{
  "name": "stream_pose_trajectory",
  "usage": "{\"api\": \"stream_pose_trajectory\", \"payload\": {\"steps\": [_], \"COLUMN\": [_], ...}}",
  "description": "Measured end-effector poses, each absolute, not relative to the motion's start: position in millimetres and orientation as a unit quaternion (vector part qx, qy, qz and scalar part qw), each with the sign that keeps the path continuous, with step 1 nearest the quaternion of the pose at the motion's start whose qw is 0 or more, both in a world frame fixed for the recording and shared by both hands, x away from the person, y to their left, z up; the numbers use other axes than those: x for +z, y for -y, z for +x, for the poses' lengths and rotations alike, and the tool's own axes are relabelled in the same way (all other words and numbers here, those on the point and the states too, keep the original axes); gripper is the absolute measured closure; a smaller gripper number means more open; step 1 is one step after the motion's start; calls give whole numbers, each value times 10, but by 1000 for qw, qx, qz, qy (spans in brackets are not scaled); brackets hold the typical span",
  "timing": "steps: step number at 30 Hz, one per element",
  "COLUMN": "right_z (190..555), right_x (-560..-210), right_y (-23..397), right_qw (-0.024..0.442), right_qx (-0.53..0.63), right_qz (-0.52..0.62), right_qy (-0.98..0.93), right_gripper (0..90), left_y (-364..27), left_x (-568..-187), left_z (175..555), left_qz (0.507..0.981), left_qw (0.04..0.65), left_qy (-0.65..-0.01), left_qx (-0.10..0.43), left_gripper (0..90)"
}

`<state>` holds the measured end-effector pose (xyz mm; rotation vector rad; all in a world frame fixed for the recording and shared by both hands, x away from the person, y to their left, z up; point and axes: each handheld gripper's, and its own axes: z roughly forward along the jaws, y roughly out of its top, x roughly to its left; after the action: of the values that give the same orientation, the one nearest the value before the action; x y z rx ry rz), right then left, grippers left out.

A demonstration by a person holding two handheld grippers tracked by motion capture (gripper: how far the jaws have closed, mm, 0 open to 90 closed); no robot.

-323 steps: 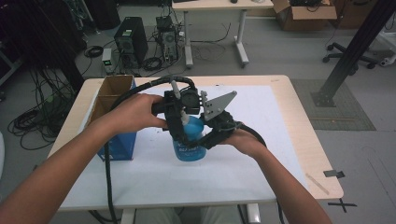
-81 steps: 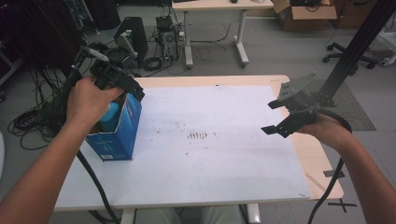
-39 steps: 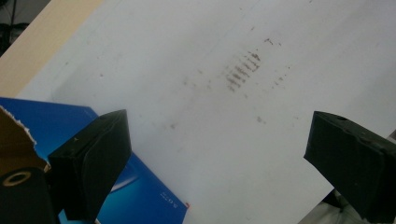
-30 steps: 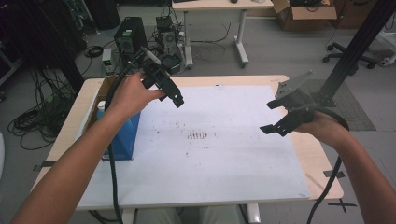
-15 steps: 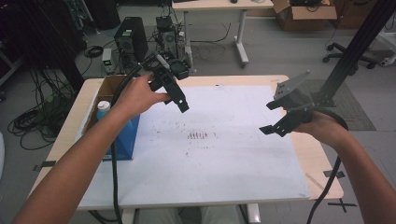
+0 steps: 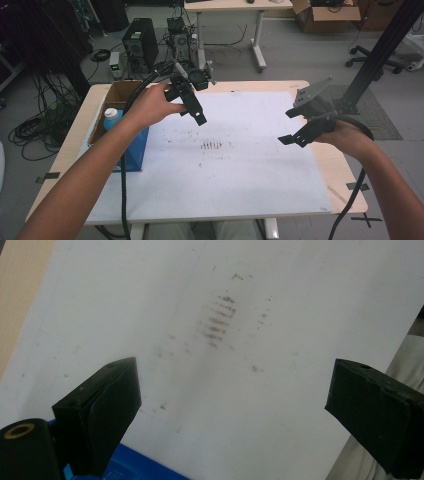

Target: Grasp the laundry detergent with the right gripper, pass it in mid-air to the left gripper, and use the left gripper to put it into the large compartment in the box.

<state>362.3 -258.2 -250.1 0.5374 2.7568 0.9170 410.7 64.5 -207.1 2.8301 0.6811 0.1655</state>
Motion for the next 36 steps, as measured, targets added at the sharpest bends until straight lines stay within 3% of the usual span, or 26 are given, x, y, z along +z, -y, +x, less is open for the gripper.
{"api": "stream_pose_trajectory", "payload": {"steps": [36], "right_z": [3631], "right_x": [-2527], "right_y": [2571], "right_qw": [93], "right_qx": [308], "right_qz": [181], "right_qy": [-929], "right_gripper": [77], "left_y": [-619], "left_x": [-2095], "left_z": [4126], "left_qz": [966], "left_qw": [114], "left_qy": [-226], "left_qx": [47], "left_gripper": [77]}}
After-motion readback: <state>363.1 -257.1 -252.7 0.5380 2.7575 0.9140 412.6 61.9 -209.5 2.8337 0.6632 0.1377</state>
